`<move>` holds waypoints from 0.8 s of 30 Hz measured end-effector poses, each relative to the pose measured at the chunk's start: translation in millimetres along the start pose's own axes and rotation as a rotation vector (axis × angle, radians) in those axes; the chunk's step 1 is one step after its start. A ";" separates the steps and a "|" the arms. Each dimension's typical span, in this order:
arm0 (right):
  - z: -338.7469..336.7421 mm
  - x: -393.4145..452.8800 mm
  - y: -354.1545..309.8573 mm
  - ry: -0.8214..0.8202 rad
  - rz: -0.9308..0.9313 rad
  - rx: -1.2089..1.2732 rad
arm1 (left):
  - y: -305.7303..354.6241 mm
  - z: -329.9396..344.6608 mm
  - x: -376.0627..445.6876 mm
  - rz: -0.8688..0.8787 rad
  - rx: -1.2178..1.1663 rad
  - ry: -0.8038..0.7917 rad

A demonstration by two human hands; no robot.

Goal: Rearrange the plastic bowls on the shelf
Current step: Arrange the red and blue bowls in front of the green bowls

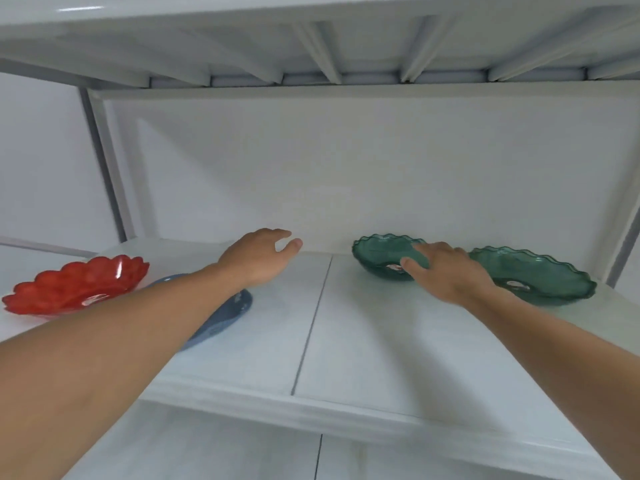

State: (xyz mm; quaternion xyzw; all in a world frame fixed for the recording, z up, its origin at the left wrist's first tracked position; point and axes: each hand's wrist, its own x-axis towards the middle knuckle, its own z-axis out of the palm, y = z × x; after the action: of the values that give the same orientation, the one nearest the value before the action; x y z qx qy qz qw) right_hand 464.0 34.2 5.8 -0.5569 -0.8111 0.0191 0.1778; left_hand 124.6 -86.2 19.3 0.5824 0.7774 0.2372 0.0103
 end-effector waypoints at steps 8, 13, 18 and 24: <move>32.0 -20.8 -150.2 -0.058 -0.043 -0.038 | -95.4 -51.1 -17.4 0.034 0.114 -0.006; 38.2 -24.0 -197.7 -0.051 -0.083 -0.041 | -130.2 -75.3 -30.1 0.021 0.139 0.010; 51.6 -16.3 -232.1 -0.092 -0.152 0.006 | -161.0 -91.9 -51.9 -0.060 0.157 0.032; 73.9 -14.7 -277.9 -0.130 -0.184 0.055 | -218.2 -127.1 -73.9 -0.148 0.185 0.069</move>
State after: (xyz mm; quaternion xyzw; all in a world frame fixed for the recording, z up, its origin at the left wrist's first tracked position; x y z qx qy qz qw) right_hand 196.7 -72.2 -3.7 -0.4725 -0.8679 0.0608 0.1411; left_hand -85.3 -244.5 29.6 0.5133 0.8368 0.1828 -0.0527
